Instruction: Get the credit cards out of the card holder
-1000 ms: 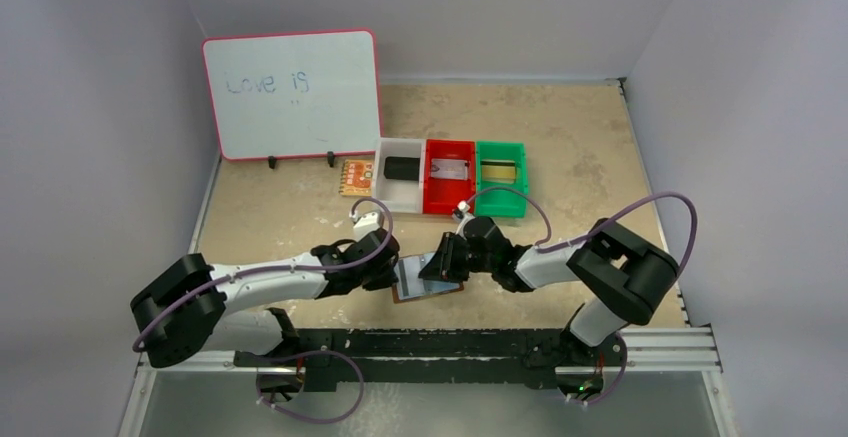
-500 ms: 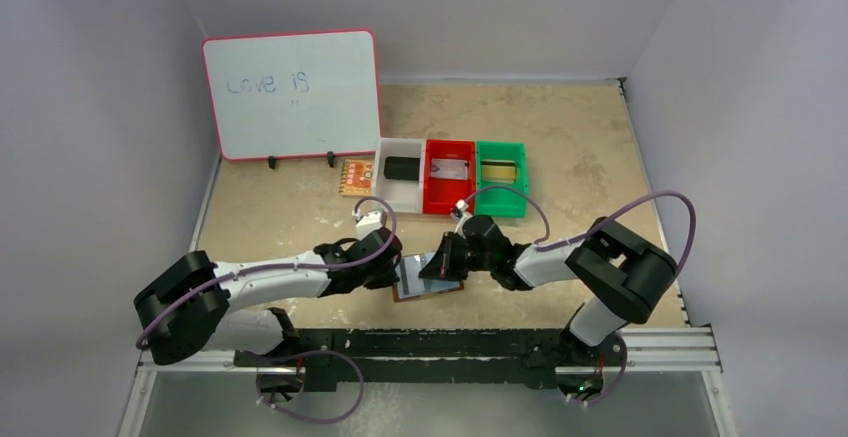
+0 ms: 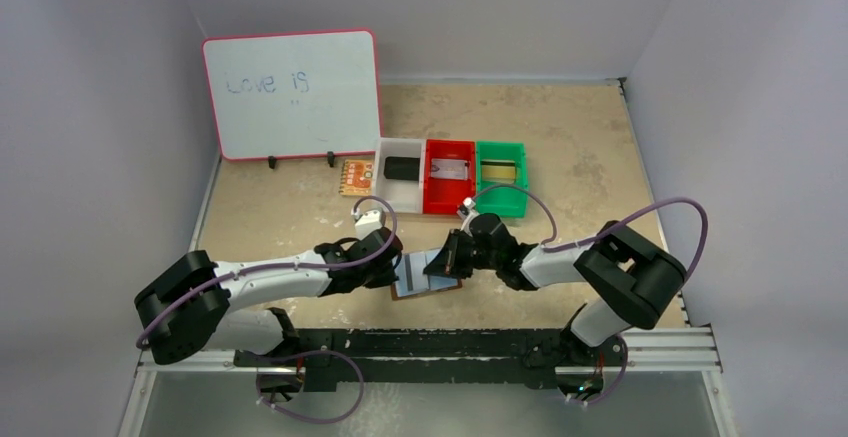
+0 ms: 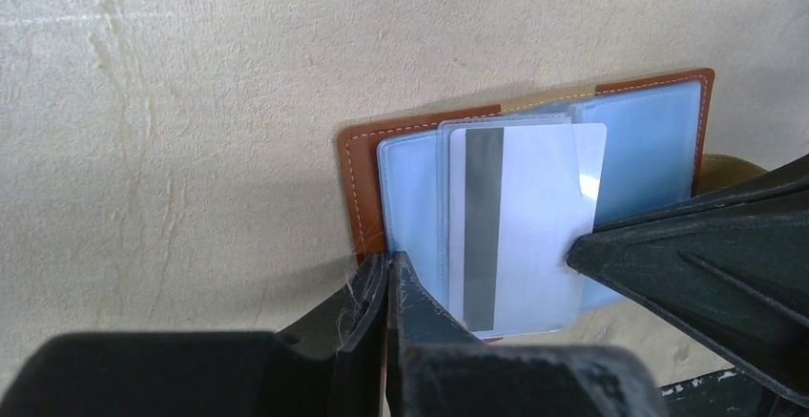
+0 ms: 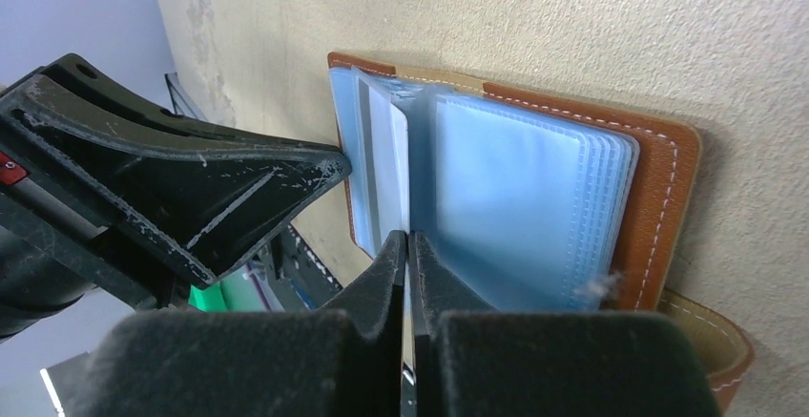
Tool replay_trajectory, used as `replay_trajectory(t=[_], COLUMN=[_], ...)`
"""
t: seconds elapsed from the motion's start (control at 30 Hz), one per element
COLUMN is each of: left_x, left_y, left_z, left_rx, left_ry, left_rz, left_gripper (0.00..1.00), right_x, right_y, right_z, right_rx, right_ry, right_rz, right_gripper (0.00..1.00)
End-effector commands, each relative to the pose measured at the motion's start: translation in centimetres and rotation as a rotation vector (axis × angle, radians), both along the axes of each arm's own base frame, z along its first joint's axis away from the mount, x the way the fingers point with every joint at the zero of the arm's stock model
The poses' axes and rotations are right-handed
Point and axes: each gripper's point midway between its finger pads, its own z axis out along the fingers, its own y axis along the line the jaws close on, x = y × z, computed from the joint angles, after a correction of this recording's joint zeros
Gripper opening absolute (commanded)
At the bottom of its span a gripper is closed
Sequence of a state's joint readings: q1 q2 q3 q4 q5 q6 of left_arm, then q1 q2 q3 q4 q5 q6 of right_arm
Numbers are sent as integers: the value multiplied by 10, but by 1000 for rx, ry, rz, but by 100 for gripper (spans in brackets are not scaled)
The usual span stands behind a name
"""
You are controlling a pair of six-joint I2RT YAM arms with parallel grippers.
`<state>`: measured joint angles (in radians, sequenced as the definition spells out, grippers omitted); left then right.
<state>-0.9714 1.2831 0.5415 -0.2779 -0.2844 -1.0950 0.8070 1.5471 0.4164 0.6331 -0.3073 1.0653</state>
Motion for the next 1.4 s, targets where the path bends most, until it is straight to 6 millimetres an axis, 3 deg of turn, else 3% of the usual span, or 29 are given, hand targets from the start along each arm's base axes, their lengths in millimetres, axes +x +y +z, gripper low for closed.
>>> replay_trajectory(t=[0.0,0.17,0.3,0.4,0.57,0.83,1.03,1.17,1.37], left_x=[1,15,27,29,22,4,-12,-16,-19], left_y=[15,6,-12,-34,-44,-24,12,28,31], left_z=[-2,30,61,68,44,1,-27,-35,-40], left_rx=[88,28,-84,-181,-186,-97,65,135,146], left_ry=[-10,-84,-141,-138,-69,20,74,77,85], left_rz=[2,34,58,34,16,24,8,8,2], left_gripper=[0,16,21,22,15,7,3,1,0], right_x=[-1,-6,-5,-6,-5,-5,0,1,4], right_y=[1,6,4,3,-1,-3,-8,-6,-9], right_z=[2,-10,-18,-20,-24,-23,-23,-13,-3], right_rx=[14,18,0,-9,-35,-42,-81,-56,-38], right_ry=[-16,31,50,59,70,68,49,34,16], right_rz=[28,54,41,31,15,8,-6,-5,-26], right_gripper=[0,0,0,0,0,0,1,2,3])
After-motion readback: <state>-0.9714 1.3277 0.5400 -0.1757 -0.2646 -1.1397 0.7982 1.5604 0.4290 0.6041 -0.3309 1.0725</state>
